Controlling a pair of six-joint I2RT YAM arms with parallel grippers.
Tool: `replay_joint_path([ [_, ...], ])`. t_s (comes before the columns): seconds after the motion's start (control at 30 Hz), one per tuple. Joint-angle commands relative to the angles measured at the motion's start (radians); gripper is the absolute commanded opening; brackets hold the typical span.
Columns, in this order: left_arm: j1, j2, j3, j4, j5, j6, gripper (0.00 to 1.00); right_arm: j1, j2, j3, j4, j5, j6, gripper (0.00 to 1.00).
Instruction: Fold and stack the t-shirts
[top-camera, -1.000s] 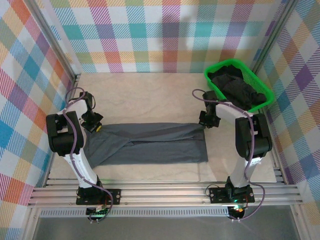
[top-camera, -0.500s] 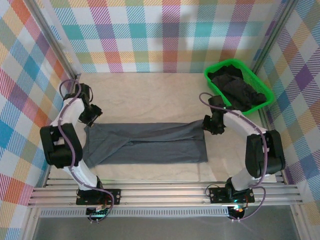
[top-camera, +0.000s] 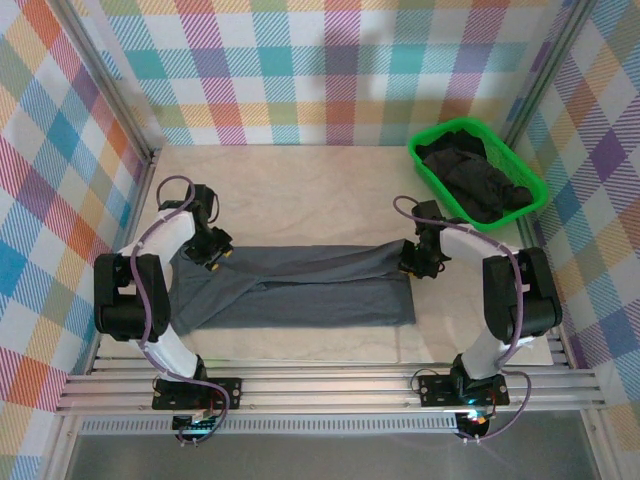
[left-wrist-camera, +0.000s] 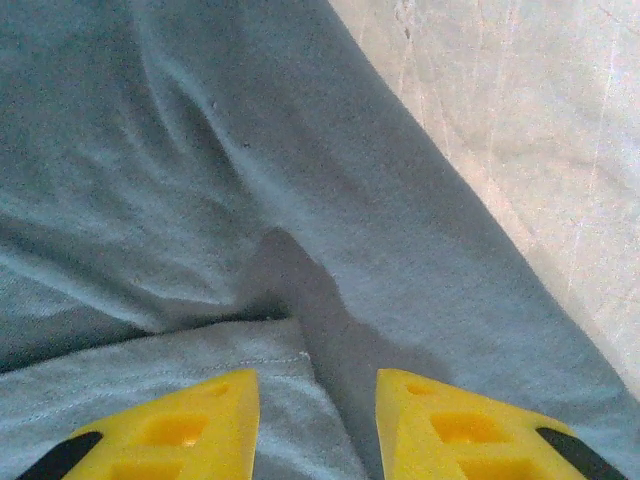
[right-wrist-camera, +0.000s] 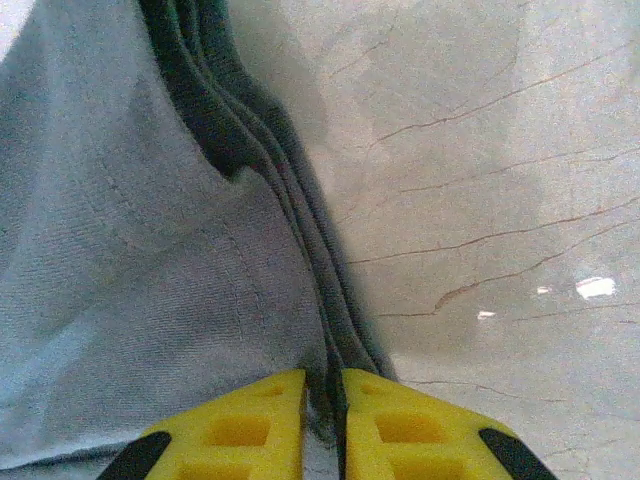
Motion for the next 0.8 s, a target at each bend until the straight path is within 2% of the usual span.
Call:
replay_joint_path([
  [0.0, -0.007, 0.028, 0.001, 0.005, -0.002, -0.010, 0.35, 0.004, 0.001, -0.002, 0.009, -0.017, 0.002, 0.15],
  [0.23, -0.008, 0.061, -0.005, 0.017, -0.025, -0.002, 0.32, 0.004, -0.021, -0.002, -0.008, 0.012, 0.003, 0.00],
  [0.6, 0.008, 0.170, 0.014, 0.023, -0.084, -0.017, 0.26, 0.004, -0.199, -0.050, -0.122, 0.012, -0.041, 0.00],
  [0.77, 0.011, 0.191, 0.013, 0.035, -0.082, -0.024, 0.25, 0.004, -0.204, -0.101, -0.156, 0.012, -0.041, 0.00],
])
